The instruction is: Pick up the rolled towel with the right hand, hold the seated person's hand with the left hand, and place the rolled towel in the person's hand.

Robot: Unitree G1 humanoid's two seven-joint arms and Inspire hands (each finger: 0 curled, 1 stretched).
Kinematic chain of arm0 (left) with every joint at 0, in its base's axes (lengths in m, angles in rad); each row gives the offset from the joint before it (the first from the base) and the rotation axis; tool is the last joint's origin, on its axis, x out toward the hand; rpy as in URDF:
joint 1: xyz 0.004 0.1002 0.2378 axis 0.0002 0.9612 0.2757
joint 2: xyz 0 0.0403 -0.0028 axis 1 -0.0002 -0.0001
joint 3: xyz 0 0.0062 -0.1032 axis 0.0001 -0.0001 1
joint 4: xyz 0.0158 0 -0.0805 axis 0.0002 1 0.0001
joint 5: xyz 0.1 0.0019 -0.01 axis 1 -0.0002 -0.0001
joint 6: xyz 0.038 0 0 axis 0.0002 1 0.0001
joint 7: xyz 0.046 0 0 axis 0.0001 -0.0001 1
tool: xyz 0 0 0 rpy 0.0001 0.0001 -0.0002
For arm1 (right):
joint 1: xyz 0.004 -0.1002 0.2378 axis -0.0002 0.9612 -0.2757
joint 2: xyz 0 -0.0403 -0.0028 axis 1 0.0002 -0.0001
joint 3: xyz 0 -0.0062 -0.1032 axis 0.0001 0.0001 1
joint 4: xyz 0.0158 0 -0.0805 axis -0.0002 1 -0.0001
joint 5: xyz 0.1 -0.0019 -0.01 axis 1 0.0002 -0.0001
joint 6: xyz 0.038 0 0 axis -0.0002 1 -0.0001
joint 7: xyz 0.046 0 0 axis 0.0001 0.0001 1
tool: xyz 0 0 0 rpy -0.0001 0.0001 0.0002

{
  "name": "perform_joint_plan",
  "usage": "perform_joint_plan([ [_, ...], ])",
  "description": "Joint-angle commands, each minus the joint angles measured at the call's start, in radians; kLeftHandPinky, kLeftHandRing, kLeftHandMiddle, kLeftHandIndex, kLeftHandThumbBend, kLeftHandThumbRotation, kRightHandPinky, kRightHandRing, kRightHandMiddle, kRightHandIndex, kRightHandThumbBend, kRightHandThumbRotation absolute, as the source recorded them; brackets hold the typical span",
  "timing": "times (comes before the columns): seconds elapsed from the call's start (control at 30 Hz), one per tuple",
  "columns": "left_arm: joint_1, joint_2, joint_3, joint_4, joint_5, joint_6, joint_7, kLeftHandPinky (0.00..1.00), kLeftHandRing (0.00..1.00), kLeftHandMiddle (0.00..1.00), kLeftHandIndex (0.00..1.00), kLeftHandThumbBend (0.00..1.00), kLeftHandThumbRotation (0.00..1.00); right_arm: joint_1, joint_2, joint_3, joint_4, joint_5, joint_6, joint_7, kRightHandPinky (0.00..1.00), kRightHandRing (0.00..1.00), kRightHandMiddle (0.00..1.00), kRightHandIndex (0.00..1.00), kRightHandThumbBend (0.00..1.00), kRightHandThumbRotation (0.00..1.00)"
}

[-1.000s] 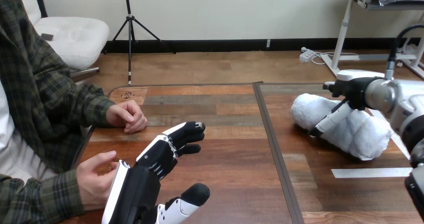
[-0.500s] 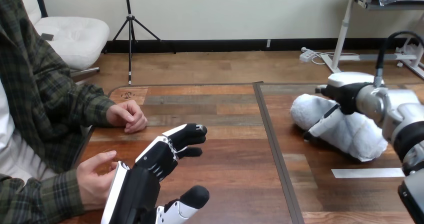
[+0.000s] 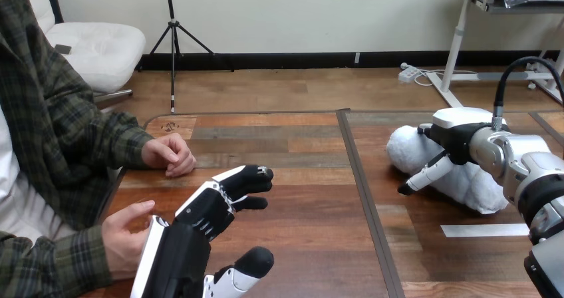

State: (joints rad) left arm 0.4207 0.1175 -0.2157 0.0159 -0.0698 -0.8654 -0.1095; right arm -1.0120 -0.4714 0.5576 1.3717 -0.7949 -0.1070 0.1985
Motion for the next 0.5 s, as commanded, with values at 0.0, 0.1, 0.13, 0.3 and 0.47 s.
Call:
perform_joint_plan([
  [0.0, -0.019, -0.041, -0.003, -0.056, -0.023, -0.035, 0.001, 0.68, 0.75, 0.76, 0.73, 0.92, 0.61, 0.005, 0.013, 0.001, 0.008, 0.006, 0.012, -0.015, 0.87, 0.94, 0.95, 0.96, 1.0, 0.57],
  [0.1, -0.018, -0.042, -0.004, -0.059, -0.025, -0.038, 0.002, 0.68, 0.75, 0.75, 0.72, 0.93, 0.61, 0.014, 0.015, -0.003, 0.009, 0.01, 0.007, -0.023, 0.86, 0.94, 0.95, 0.95, 1.0, 0.57],
  [0.13, -0.017, -0.042, -0.004, -0.06, -0.026, -0.038, 0.002, 0.67, 0.75, 0.75, 0.72, 0.93, 0.61, 0.016, 0.016, -0.004, 0.009, 0.012, 0.004, -0.025, 0.85, 0.93, 0.94, 0.95, 1.0, 0.57],
  [0.3, -0.014, -0.039, -0.009, -0.067, -0.041, -0.042, -0.001, 0.66, 0.74, 0.75, 0.71, 0.93, 0.6, 0.033, 0.018, -0.015, 0.011, 0.024, -0.007, -0.037, 0.81, 0.9, 0.92, 0.93, 1.0, 0.55],
  [0.47, -0.012, -0.037, -0.014, -0.071, -0.058, -0.049, -0.007, 0.65, 0.73, 0.74, 0.71, 0.92, 0.59, 0.047, 0.018, -0.014, 0.013, 0.024, -0.018, -0.052, 0.8, 0.88, 0.9, 0.91, 1.0, 0.56],
])
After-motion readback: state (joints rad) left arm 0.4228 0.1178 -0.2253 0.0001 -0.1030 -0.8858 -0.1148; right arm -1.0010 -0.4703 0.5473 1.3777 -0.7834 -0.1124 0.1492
